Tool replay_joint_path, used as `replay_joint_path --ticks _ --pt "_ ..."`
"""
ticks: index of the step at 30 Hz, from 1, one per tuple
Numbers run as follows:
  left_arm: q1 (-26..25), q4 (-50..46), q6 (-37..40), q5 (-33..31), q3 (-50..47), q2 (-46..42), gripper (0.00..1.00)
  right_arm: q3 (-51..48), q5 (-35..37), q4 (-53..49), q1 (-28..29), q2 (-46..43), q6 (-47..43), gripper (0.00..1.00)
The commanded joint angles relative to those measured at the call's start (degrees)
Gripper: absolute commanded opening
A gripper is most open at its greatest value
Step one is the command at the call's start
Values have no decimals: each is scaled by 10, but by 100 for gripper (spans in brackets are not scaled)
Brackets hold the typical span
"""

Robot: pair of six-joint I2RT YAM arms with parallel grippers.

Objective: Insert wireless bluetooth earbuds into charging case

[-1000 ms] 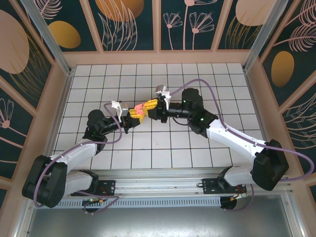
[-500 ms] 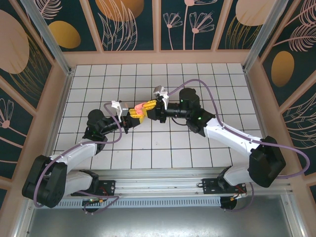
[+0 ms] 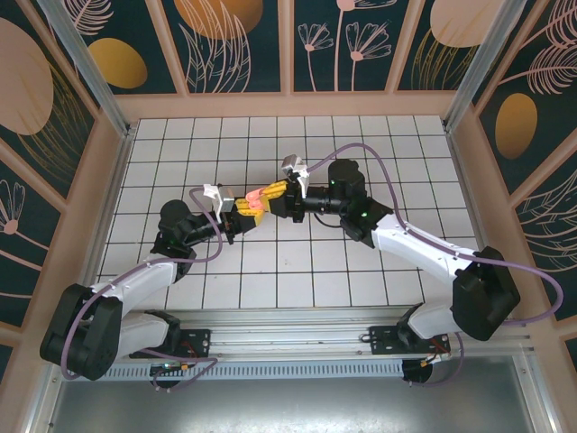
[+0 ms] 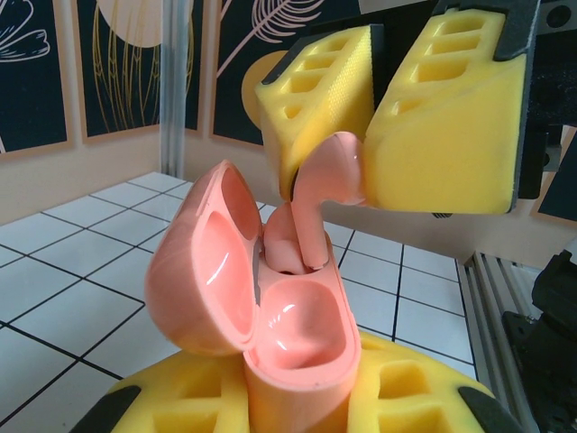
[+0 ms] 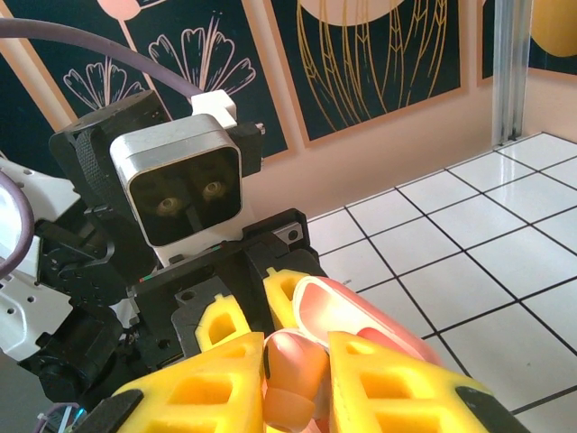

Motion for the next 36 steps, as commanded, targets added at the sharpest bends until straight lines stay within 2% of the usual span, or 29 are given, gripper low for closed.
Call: replay_joint_path --ticks 1,14,36 --pt "-1 27 -1 13 5 -11 8 -8 -10 26 -4 4 6 21" --pt "-1 16 1 4 7 -8 8 15 -11 22 3 -9 -4 21" --pt "-2 11 4 3 9 -9 8 69 -2 -41 27 48 -41 21"
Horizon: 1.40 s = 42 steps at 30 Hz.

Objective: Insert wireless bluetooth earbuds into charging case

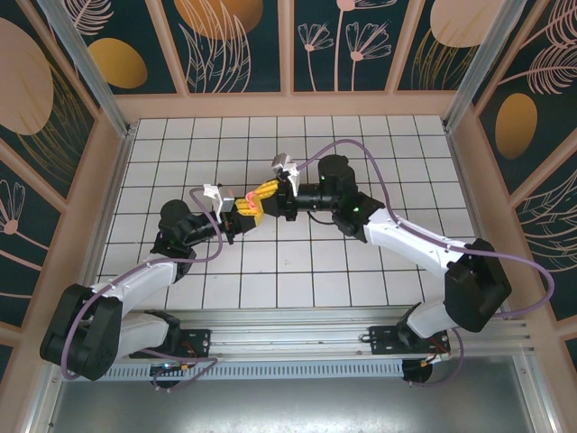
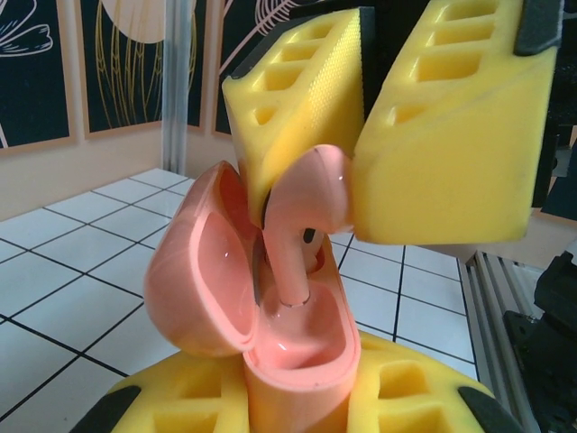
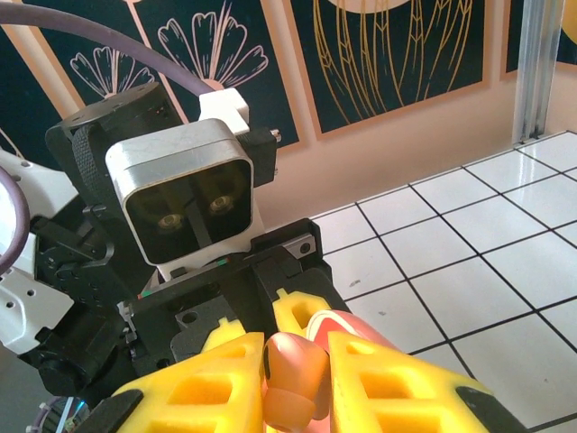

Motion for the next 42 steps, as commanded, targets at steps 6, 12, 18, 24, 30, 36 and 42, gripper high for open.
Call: replay_joint_path --ticks 6,12,18,24,30,36,42 --pt "-2 15 4 4 10 -11 8 32 8 -38 15 17 -30 21" --pt "-2 14 4 3 11 -13 8 33 34 -78 23 17 -47 21" --pt "-2 16 3 3 11 -10 8 39 73 -106 36 21 -64 21" --pt "-2 15 3 3 10 -11 8 43 89 -114 44 23 -77 21" --pt "-2 12 5 3 12 -11 8 48 104 -131 46 25 -86 21" --pt "-2 11 6 7 12 -10 8 54 114 -150 46 26 -97 21" --pt "-2 12 7 14 13 -10 8 66 119 -167 44 31 -105 21"
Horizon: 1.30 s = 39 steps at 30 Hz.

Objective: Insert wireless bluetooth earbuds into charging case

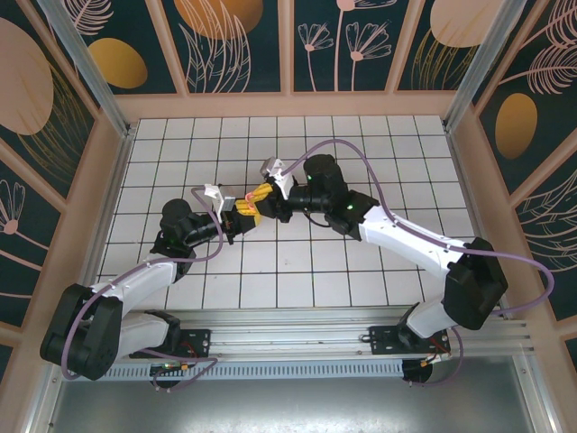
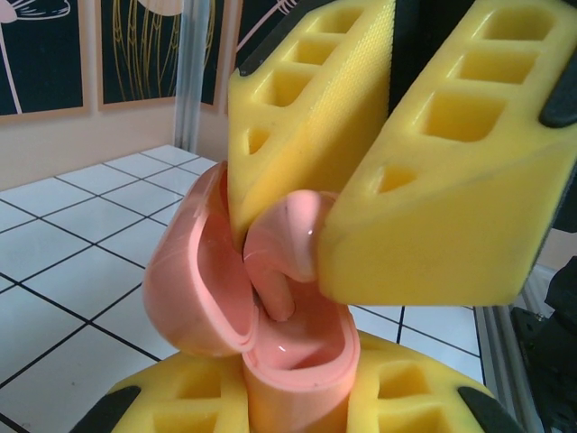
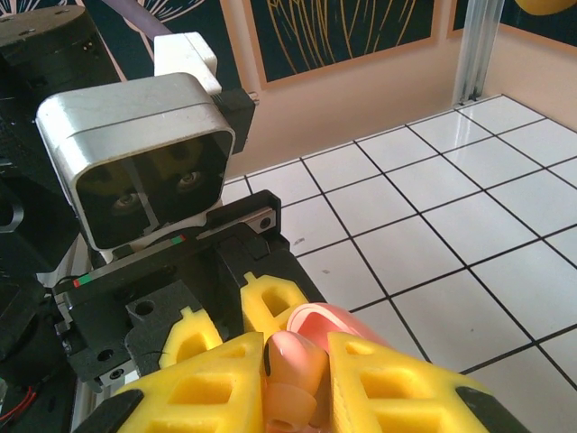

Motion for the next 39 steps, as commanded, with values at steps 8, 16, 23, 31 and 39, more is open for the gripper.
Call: replay_joint_path --ticks 8,16,23,31,39 --pt "-4 44 18 35 9 -15 8 25 -8 -52 0 26 -19 21" --pt "-8 45 53 47 1 -20 8 37 -39 -75 -14 35 -30 21" --pt "-18 33 68 48 4 -23 9 43 -41 -100 -23 37 -47 21" --pt "-19 26 71 48 2 -33 9 48 -44 -125 -28 29 -65 21" --pt "-19 25 88 37 -7 -34 9 35 -92 -74 -30 6 -36 21"
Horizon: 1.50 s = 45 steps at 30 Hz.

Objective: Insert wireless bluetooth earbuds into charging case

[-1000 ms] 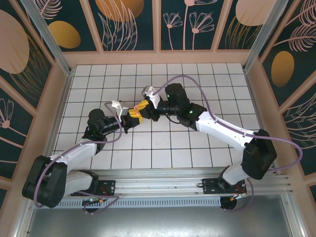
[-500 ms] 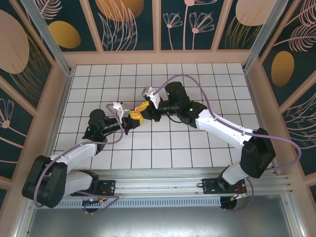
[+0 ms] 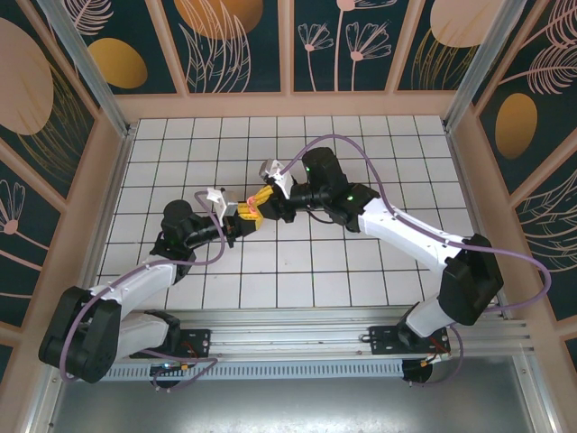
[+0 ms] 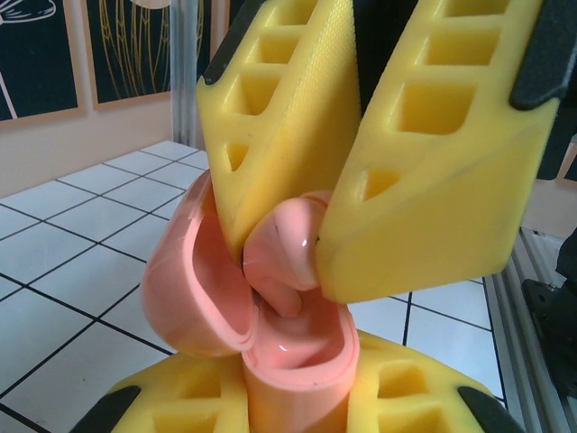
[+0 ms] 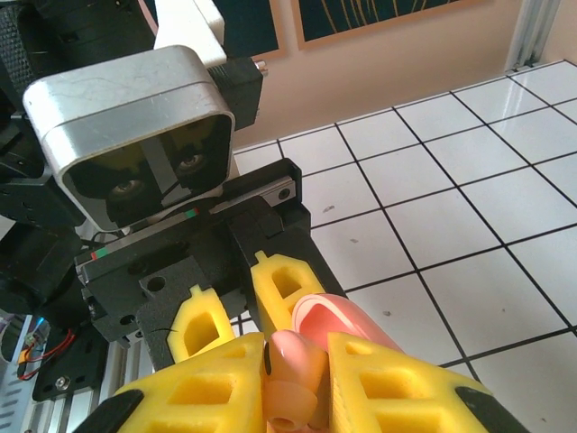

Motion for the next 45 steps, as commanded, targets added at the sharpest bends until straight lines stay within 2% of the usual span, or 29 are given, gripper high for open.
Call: replay_joint_path --ticks 1,12,22,28,45 --pt "-14 55 31 33 -4 -24 9 -6 -18 14 -6 -14 13 21" --pt "-22 41 55 23 -6 -33 9 -2 -16 -3 -5 -1 10 21" --pt "-23 43 33 5 -2 -23 9 -67 -27 141 -7 -62 77 21" --pt "-24 44 24 -2 -1 -19 9 -83 -29 178 -8 -89 93 21" --pt "-24 66 -12 1 8 -12 9 -84 -30 174 2 -51 91 22"
